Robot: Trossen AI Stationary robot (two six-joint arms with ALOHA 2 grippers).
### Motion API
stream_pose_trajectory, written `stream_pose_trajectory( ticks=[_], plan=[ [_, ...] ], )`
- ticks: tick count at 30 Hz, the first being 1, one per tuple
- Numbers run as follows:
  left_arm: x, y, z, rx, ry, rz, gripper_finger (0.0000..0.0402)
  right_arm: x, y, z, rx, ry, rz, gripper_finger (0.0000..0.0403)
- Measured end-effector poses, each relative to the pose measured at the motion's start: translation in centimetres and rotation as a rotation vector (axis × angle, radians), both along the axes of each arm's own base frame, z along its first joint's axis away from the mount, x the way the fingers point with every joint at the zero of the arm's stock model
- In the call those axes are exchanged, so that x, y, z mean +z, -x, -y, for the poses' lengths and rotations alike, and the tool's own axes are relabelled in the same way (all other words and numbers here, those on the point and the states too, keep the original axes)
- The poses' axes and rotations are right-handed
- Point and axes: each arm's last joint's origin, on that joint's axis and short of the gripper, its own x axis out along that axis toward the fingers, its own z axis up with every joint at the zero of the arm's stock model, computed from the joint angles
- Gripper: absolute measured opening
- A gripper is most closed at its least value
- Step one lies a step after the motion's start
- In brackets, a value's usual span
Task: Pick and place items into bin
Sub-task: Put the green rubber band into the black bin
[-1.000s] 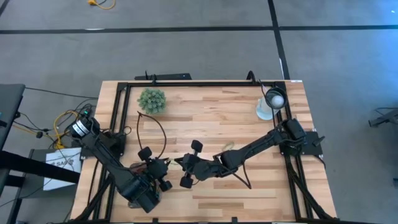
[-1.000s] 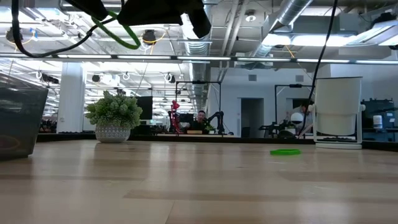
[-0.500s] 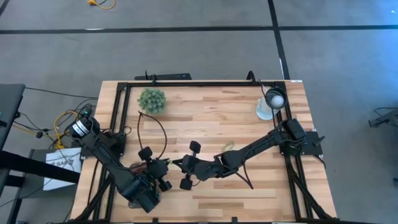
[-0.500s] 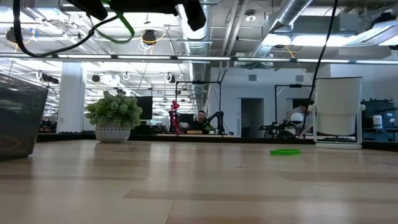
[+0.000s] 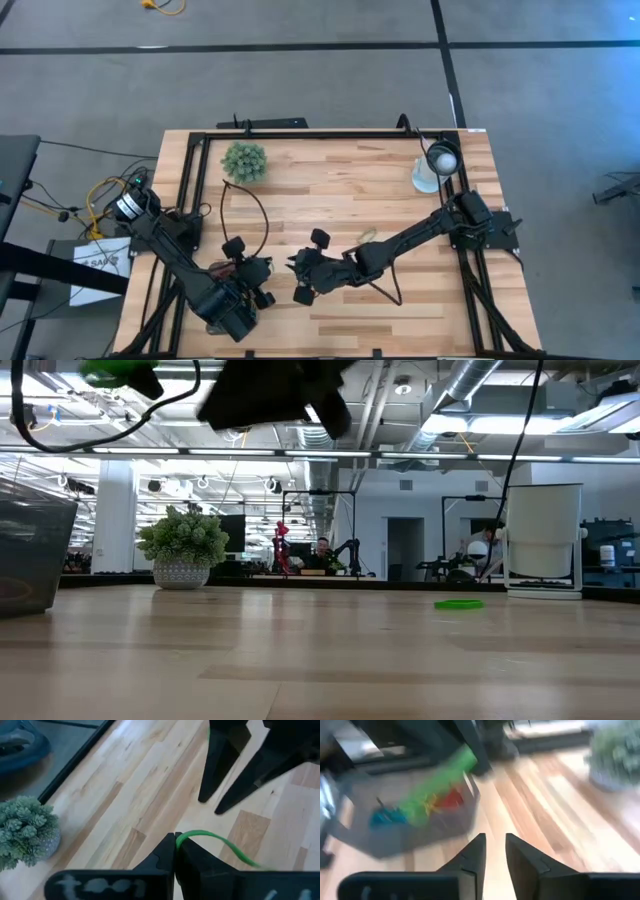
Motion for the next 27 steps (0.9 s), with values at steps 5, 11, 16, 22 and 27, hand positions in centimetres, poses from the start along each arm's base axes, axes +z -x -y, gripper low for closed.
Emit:
stream_pose_trajectory(
  ticks=[5, 11, 16, 22, 27],
  plan=[
    [-0.2, 0.3, 0.4, -0.006, 0.077, -0.068, 0.0, -1.3, 1.0, 0.4, -0.074, -0.036, -0.14, 0.0084],
    [-0.6, 1.9, 1.9, -0.017, 0.233, -0.206, 0.0, -3.0, 2.4, 0.9, -0.179, -0.083, -0.258, 0.0087],
    [-0.8, 4.3, 3.3, 0.047, 0.332, -0.28, 0.0, -5.1, 3.4, 1.4, -0.22, -0.104, -0.288, 0.0087],
    [-2.5, 7.3, 4.4, 0.131, 0.365, -0.28, 0.0, -7.1, 4.5, 1.8, -0.274, -0.134, -0.312, 0.0087],
    [-6.0, 8.5, 3.6, 0.202, 0.362, -0.248, 0.0, -7.0, 4.3, 1.8, -0.271, -0.144, -0.287, 0.0087]
  ],
)
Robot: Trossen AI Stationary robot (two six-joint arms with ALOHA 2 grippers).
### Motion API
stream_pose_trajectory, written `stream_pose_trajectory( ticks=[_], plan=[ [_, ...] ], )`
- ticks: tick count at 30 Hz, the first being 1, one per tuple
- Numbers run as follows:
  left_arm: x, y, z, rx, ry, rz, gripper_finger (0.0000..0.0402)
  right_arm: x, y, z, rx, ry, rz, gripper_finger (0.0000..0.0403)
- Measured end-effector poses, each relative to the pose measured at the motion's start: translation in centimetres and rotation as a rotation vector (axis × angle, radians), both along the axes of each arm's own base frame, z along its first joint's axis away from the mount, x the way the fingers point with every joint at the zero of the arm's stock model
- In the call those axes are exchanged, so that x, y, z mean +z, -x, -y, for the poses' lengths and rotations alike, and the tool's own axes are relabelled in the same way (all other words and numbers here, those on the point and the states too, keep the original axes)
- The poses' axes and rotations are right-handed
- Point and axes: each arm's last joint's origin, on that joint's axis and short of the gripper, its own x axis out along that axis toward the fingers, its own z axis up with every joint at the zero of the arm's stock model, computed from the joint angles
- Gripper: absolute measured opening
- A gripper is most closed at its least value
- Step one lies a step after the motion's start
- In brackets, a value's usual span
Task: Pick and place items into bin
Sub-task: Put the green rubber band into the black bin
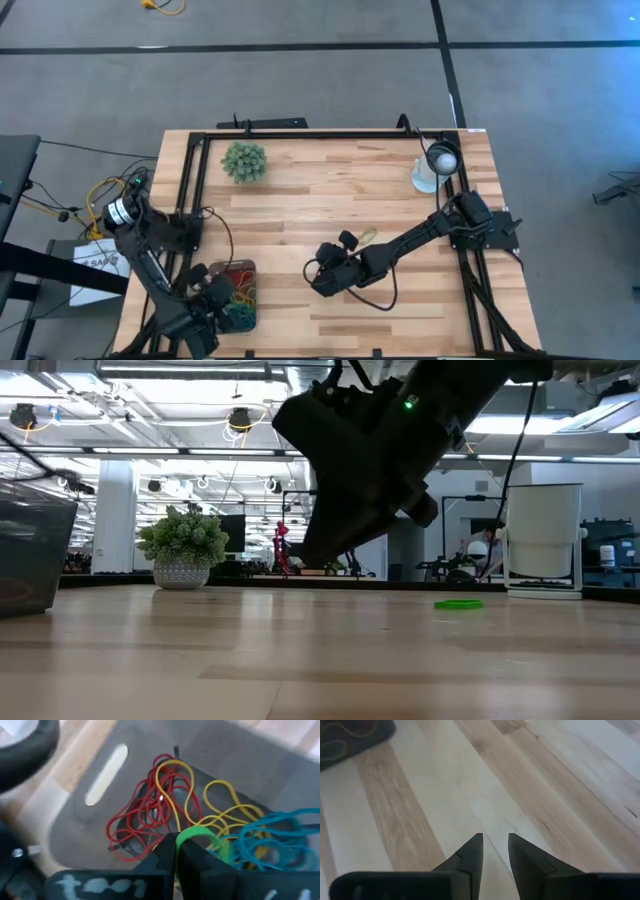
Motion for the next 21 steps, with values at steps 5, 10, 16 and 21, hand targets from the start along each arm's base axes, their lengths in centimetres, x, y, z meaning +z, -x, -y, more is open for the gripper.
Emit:
stream_pose_trajectory(
  ticks=[5, 10, 16, 21],
  plan=[
    [-2.6, 0.2, -0.4, -0.075, 0.022, -0.004, 0.0, 0.1, -0.1, 0.0, 0.02, 0.008, 0.002, 0.0087],
    [-3.5, 0.3, -0.9, -0.111, 0.014, -0.019, 0.0, 0.0, -0.1, 0.0, 0.062, -0.013, -0.024, 0.0087],
    [-3.5, 0.2, -0.9, -0.084, 0.024, -0.012, 0.0, 0.0, -0.1, 0.0, 0.069, -0.023, -0.028, 0.0087],
    [-3.5, 0.2, -0.9, -0.101, 0.019, -0.019, 0.0, -0.1, -0.1, -0.1, 0.11, -0.011, -0.047, 0.0087]
  ],
)
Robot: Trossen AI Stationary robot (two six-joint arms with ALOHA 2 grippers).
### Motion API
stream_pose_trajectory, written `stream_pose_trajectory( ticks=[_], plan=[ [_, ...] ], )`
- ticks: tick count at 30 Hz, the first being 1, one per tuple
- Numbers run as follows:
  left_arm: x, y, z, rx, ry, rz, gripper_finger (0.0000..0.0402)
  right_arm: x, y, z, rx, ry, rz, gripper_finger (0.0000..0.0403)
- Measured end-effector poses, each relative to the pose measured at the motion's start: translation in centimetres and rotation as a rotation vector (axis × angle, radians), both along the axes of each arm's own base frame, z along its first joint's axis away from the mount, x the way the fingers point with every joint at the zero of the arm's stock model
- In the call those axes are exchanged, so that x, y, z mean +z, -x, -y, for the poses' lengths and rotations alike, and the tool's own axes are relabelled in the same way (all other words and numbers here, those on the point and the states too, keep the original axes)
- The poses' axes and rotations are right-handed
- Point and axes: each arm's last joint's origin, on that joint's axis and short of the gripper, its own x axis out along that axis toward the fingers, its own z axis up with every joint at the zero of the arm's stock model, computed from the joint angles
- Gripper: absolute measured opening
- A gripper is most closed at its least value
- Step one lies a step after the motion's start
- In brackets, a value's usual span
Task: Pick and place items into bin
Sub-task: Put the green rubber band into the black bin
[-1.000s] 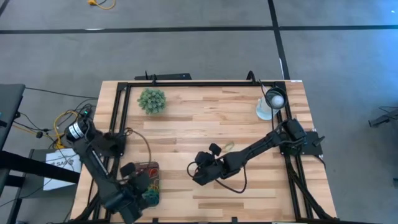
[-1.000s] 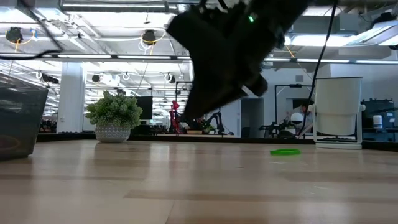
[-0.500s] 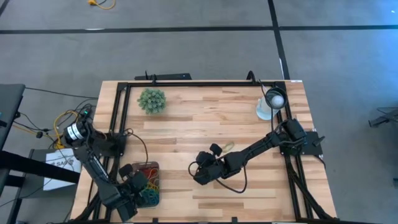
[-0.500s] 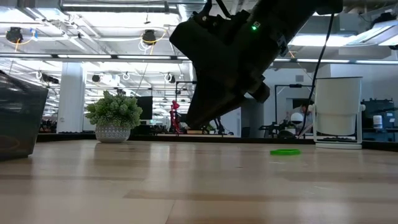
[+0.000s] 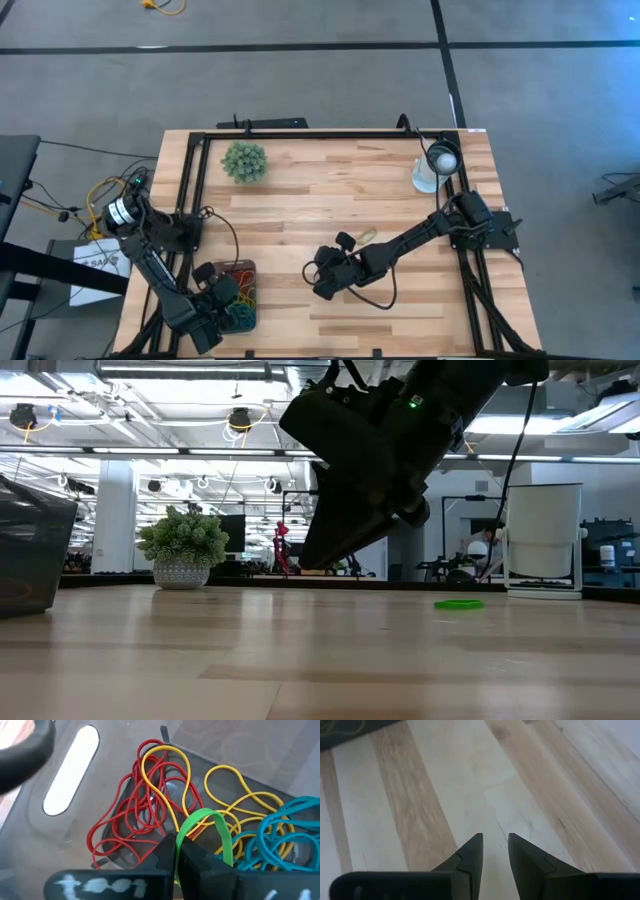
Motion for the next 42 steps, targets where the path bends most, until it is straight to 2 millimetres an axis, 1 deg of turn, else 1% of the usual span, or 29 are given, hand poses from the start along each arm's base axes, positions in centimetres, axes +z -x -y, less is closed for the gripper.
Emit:
stream_pose_trajectory(
  ticks=[4, 8, 11, 14, 16, 20, 22, 25, 27, 30, 33, 37, 42],
  plan=[
    [0.0, 0.0, 0.0, -0.006, -0.002, -0.005, 0.0014, -0.1, 0.2, -0.2, 0.04, 0.031, -0.03, 0.0087],
    [0.0, 0.0, 0.0, -0.005, 0.003, -0.012, 0.0044, -0.4, 0.9, -0.1, 0.048, 0.061, -0.097, 0.0087],
    [0.0, 0.0, 0.0, 0.014, 0.013, -0.014, 0.0068, -0.5, 1.7, 0.1, 0.034, 0.083, -0.173, 0.0087],
    [0.0, 0.1, 0.0, 0.065, 0.036, -0.013, 0.0086, 0.3, 2.9, 0.0, 0.012, 0.099, -0.225, 0.0087],
    [-0.1, 0.2, 0.1, 0.1, 0.057, -0.031, 0.0093, 1.1, 4.0, -0.1, -0.021, 0.137, -0.26, 0.0087],
    [0.2, 0.3, 0.5, 0.159, 0.13, -0.111, 0.0096, 3.1, 6.0, -0.5, -0.108, 0.238, -0.228, 0.0087],
    [0.6, 0.2, 0.8, 0.187, 0.161, -0.131, 0.0096, 4.0, 6.8, -0.9, -0.144, 0.258, -0.195, 0.0087],
    [1.3, 0.1, 1.3, 0.188, 0.162, -0.088, 0.0096, 5.0, 7.6, -1.4, -0.163, 0.244, -0.155, 0.0087],
    [2.0, -0.2, 1.5, 0.167, 0.138, -0.029, 0.0096, 5.3, 7.8, -1.7, -0.157, 0.234, -0.15, 0.0087],
    [2.9, -0.6, 1.6, 0.135, 0.093, 0.048, 0.0096, 5.2, 7.8, -1.8, -0.156, 0.226, -0.153, 0.0087],
    [3.8, -0.8, 1.8, 0.118, 0.071, 0.069, 0.0096, 4.6, 8.1, -1.4, -0.185, 0.212, -0.176, 0.0087],
    [4.4, -0.8, 1.9, 0.115, 0.07, 0.054, 0.0096, 3.0, 8.9, -0.5, -0.268, 0.207, -0.201, 0.0087],
    [4.4, -0.7, 1.8, 0.119, 0.071, 0.02, 0.0096, 0.9, 10.0, 0.4, -0.284, 0.202, -0.249, 0.0087]
  ],
)
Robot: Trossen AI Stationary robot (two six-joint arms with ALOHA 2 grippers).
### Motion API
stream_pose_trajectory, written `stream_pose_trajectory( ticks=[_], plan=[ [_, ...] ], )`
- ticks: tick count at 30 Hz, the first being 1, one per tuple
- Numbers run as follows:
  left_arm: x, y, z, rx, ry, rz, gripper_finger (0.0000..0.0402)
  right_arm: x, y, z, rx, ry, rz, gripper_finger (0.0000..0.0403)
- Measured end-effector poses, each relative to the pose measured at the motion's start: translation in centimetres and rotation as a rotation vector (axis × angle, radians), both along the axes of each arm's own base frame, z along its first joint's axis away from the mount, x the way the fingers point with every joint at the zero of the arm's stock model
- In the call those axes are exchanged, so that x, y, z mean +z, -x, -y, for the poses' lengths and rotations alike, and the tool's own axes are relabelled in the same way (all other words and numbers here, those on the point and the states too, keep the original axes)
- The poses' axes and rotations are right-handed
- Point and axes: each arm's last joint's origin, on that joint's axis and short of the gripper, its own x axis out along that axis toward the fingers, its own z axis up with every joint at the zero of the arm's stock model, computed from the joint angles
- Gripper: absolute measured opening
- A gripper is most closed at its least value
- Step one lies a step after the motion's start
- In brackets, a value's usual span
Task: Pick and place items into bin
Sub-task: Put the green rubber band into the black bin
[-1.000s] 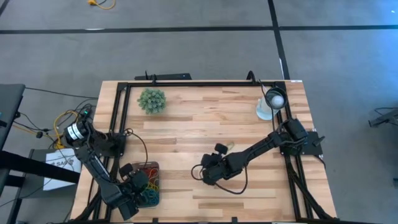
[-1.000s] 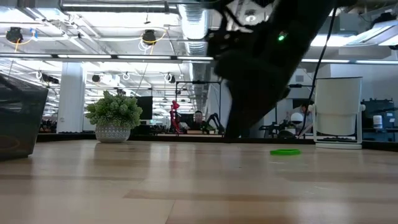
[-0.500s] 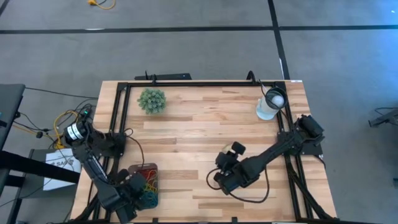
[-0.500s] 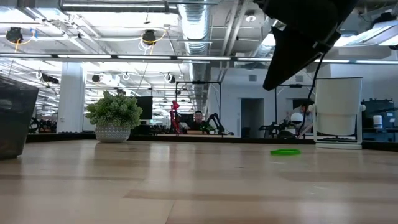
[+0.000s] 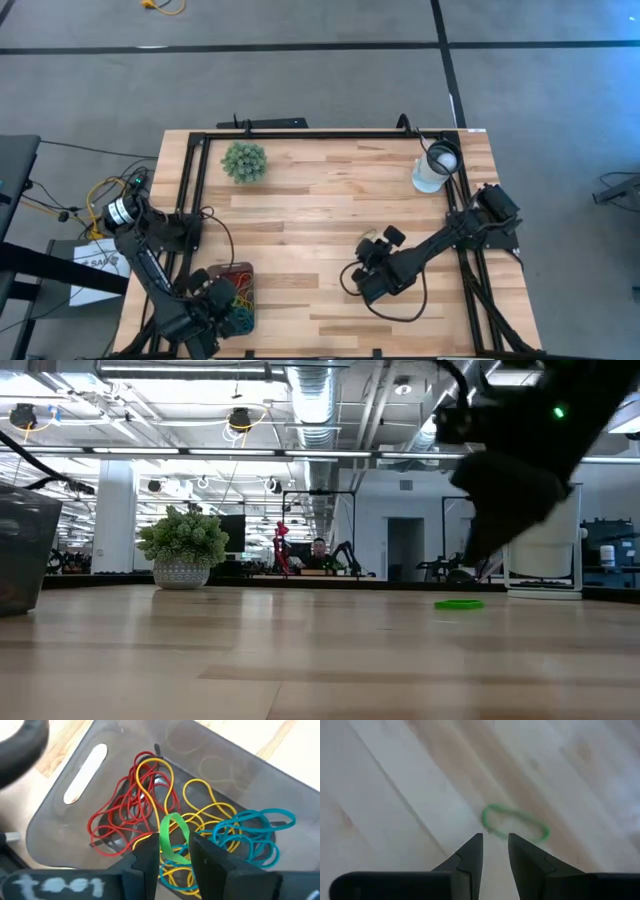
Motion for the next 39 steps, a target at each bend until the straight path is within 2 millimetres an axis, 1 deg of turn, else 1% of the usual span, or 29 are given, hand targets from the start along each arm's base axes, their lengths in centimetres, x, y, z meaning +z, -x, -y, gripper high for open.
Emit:
stream_pose_trajectory(
  ticks=[3, 7, 12, 17, 22, 25, 29, 34, 39],
  plan=[
    [0.0, 0.1, -0.2, 0.007, -0.022, -0.012, 0.0096, -1.3, 0.6, 0.6, -0.013, -0.036, -0.042, 0.0087],
    [0.0, 0.2, -0.4, 0.013, -0.038, -0.021, 0.0096, -2.1, 0.7, 1.2, -0.029, -0.053, -0.041, 0.0087],
    [-0.6, 0.4, -0.4, -0.081, -0.035, -0.079, 0.0096, -2.2, 0.6, 1.7, -0.045, -0.053, -0.042, 0.0087],
    [-1.1, 0.5, -0.5, -0.094, -0.017, -0.111, 0.0096, -2.2, 0.4, 1.8, -0.044, -0.057, -0.033, 0.0087],
    [-1.0, 0.4, -0.5, -0.073, -0.029, -0.065, 0.0096, -2.2, 0.5, 1.8, -0.041, -0.052, -0.041, 0.0088],
    [-1.0, 0.2, -0.5, -0.043, -0.053, 0.006, 0.0096, -2.2, 0.6, 1.9, -0.04, -0.047, -0.05, 0.0088],
    [-0.9, -0.1, -0.6, -0.035, -0.081, 0.091, 0.0096, -2.2, 0.4, 1.9, 0.02, -0.037, -0.078, 0.0088],
    [-0.9, -0.5, -0.6, -0.038, -0.081, 0.107, 0.0096, -2.2, -0.3, 2.0, 0.083, -0.039, -0.067, 0.0087],
    [-0.9, -0.7, -0.7, -0.033, -0.074, 0.115, 0.0096, -2.2, -1.4, 3.0, 0.074, -0.072, -0.028, 0.0086]
  ],
)
